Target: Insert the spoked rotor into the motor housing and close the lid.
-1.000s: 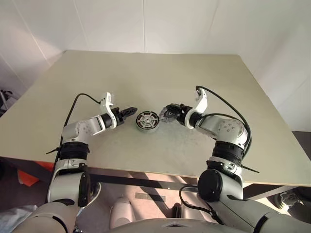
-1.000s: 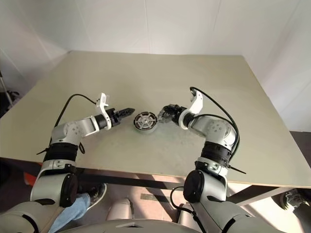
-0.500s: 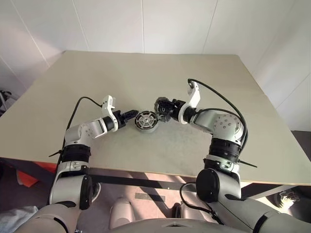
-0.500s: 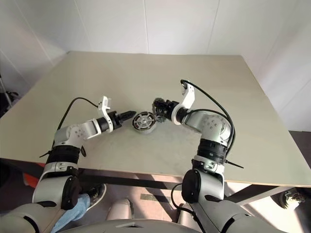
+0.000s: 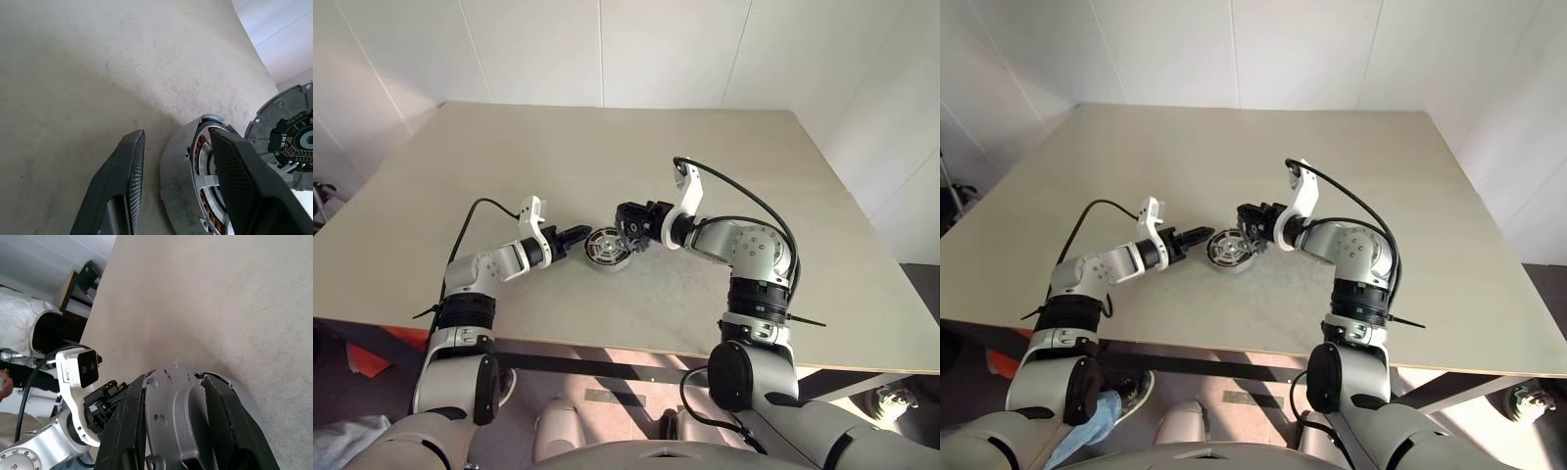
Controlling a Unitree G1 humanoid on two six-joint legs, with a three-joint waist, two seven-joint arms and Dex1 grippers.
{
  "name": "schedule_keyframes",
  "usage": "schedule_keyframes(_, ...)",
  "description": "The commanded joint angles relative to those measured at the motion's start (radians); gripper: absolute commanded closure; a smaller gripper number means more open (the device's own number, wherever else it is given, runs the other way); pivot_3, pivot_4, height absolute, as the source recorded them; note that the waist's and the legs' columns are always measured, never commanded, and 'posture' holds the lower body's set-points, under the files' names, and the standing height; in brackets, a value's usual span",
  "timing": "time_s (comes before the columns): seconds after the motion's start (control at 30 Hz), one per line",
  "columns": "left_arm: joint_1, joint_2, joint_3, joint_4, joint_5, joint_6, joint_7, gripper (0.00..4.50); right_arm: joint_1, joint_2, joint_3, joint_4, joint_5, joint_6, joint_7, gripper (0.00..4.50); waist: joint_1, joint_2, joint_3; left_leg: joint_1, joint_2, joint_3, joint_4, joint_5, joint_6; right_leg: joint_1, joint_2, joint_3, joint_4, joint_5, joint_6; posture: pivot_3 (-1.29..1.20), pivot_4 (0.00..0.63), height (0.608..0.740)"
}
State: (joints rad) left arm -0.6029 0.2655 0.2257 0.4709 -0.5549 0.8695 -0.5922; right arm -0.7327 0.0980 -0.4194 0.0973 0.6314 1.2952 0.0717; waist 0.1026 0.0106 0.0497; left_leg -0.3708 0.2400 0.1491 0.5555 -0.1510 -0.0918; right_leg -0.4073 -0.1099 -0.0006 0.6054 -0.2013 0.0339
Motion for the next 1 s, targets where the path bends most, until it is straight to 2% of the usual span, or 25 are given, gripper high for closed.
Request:
schedule_keyframes(0.03, -0.006, -0.001, 0.005, -0.028, -0.003, -0.013, 0.003, 2.25, -0.023, 0.002, 0.019, -0.02, 0.025, -0.007, 0.007, 2.52, 0.0, 0.0, 0.0, 0.0, 0.0, 0.0, 0.0, 0.0, 0.0, 0.0, 0.0, 0.0, 0.0, 0.0, 0.0, 0.0, 0.0, 0.74)
schedule_keyframes(0.5, -0.011, -0.012, 0.001, -0.015, 0.009, -0.018, 0.007, 2.25, -0.015, -0.011, 0.086, -0.065, 0.026, -0.017, 0.021, 2.52, 0.0, 0.0, 0.0, 0.0, 0.0, 0.0, 0.0, 0.0, 0.0, 0.0, 0.0, 0.0, 0.0, 0.0, 0.0, 0.0, 0.0, 0.74)
schedule_keyframes(0.63, -0.011, -0.01, 0.003, -0.015, 0.009, -0.019, 0.006, 2.25, -0.015, -0.012, 0.08, -0.054, 0.033, -0.013, 0.03, 1.69, 0.001, 0.0, 0.0, 0.0, 0.0, 0.0, 0.0, 0.0, 0.0, 0.0, 0.0, 0.0, 0.0, 0.0, 0.0, 0.0, 0.0, 0.74)
schedule_keyframes(0.8, -0.01, -0.009, 0.004, -0.016, 0.01, -0.021, 0.007, 2.25, -0.015, -0.012, 0.079, -0.031, 0.012, -0.016, 0.012, 0.02, 0.001, 0.0, 0.0, 0.0, 0.0, 0.0, 0.0, 0.0, 0.0, 0.0, 0.0, 0.0, 0.0, 0.0, 0.0, 0.0, 0.0, 0.74)
schedule_keyframes(1.0, -0.008, -0.007, 0.004, -0.016, 0.011, -0.023, 0.005, 2.25, -0.016, -0.014, 0.086, -0.023, 0.006, -0.026, 0.01, 0.02, 0.001, 0.0, 0.0, 0.0, 0.0, 0.0, 0.0, 0.0, 0.0, 0.0, 0.0, 0.0, 0.0, 0.0, 0.0, 0.0, 0.0, 0.74)
